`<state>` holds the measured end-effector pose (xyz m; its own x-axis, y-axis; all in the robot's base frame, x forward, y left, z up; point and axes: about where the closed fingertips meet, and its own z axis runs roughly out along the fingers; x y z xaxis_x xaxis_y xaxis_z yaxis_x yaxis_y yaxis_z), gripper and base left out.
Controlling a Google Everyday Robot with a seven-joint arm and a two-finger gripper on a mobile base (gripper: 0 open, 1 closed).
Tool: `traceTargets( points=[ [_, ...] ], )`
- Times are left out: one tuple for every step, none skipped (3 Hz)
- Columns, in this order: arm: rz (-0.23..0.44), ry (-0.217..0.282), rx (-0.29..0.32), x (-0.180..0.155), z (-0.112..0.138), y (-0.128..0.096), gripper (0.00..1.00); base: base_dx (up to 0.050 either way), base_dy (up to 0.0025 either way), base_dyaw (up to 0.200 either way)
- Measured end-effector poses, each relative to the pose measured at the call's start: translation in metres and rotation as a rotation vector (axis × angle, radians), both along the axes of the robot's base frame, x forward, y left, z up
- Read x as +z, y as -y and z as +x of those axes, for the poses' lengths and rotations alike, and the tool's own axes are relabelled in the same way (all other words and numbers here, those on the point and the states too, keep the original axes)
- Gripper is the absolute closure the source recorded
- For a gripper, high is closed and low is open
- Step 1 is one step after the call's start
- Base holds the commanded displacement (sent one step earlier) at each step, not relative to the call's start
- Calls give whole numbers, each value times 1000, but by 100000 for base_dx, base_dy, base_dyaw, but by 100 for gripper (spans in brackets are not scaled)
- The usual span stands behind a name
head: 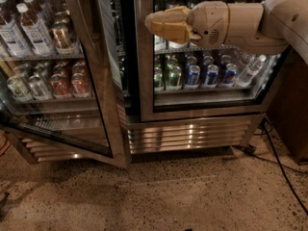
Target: Open left fridge door
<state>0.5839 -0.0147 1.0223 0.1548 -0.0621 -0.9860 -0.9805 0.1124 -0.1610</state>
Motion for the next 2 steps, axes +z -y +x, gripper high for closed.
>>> traceTargets(
  points=[
    [0,0,0,0,0,0,81,0,0,0],
    [0,0,0,0,0,0,58,0,0,0]
  ],
)
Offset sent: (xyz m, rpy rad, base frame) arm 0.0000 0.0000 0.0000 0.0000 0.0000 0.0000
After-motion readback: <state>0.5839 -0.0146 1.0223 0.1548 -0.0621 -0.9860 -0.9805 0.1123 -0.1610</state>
